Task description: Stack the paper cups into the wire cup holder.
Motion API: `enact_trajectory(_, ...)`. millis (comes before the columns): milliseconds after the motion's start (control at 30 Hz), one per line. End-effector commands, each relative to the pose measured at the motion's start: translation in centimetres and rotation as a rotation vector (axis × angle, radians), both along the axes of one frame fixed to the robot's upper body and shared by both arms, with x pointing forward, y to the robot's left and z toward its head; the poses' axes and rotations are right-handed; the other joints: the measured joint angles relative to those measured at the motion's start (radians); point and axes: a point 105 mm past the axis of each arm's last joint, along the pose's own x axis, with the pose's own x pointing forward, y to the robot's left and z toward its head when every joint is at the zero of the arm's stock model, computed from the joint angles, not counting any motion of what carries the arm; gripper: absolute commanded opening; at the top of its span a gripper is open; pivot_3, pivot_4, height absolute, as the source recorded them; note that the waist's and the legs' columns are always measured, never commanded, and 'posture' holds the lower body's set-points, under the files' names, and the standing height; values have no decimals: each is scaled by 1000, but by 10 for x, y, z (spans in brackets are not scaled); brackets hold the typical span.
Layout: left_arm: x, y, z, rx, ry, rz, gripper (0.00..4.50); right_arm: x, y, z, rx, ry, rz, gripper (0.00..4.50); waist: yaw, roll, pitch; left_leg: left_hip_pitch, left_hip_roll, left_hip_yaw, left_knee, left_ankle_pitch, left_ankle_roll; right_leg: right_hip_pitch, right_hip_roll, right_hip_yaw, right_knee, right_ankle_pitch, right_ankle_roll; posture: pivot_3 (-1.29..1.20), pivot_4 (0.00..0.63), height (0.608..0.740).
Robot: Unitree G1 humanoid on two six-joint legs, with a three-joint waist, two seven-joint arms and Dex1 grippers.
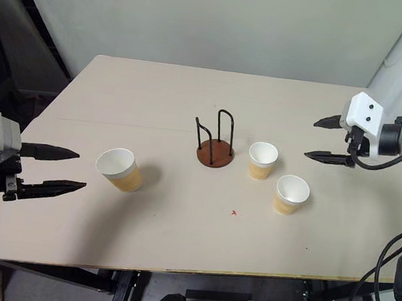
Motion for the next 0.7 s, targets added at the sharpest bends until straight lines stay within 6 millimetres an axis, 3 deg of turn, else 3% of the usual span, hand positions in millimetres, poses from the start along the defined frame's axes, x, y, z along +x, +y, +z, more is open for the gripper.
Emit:
enact_trajectory(33, -2, 1, 11, 22, -44, 6, 3164, -3, 0, 17, 20, -63, 8, 3790, 0, 0, 0, 0, 0, 0, 0, 0, 0, 0, 0, 0, 0, 0, 0, 0, 150, 740)
enact_trajectory(233, 0, -4, 15, 15, -59, -16, 3164, -2, 0, 20, 40, -61, 11, 3790, 0, 0, 0, 0, 0, 0, 0, 0, 0, 0, 0, 0, 0, 0, 0, 0, 150, 740)
enact_trajectory(333, 4, -6, 24, -4, -103, -25, 3164, -1, 17, 33, 87, -85, 70, 3790, -1, 0, 0, 0, 0, 0, 0, 0, 0, 0, 0, 0, 0, 0, 0, 0, 150, 740)
enact_trajectory(500, 24, -12, 26, -22, -180, -7, 3164, -3, 64, 56, 224, -124, 180, 3790, -8, 1, 0, 0, 1, 1, 0, 0, 0, -2, 1, 0, 1, 1, -1, 0, 150, 740)
enact_trajectory(633, 57, -28, 23, -43, -265, 37, 3164, 7, 133, 42, 320, -113, 174, 3790, -13, 1, 0, 3, 4, 1, 0, 0, 0, -2, 3, 0, 1, 2, -3, 0, 150, 740)
enact_trajectory(700, 70, -34, 24, -60, -297, 63, 3164, 4, 155, 34, 337, -99, 188, 3790, -15, 1, 0, 4, 5, 2, 0, 0, 0, -4, 4, 0, 2, 3, -4, 0, 150, 740)
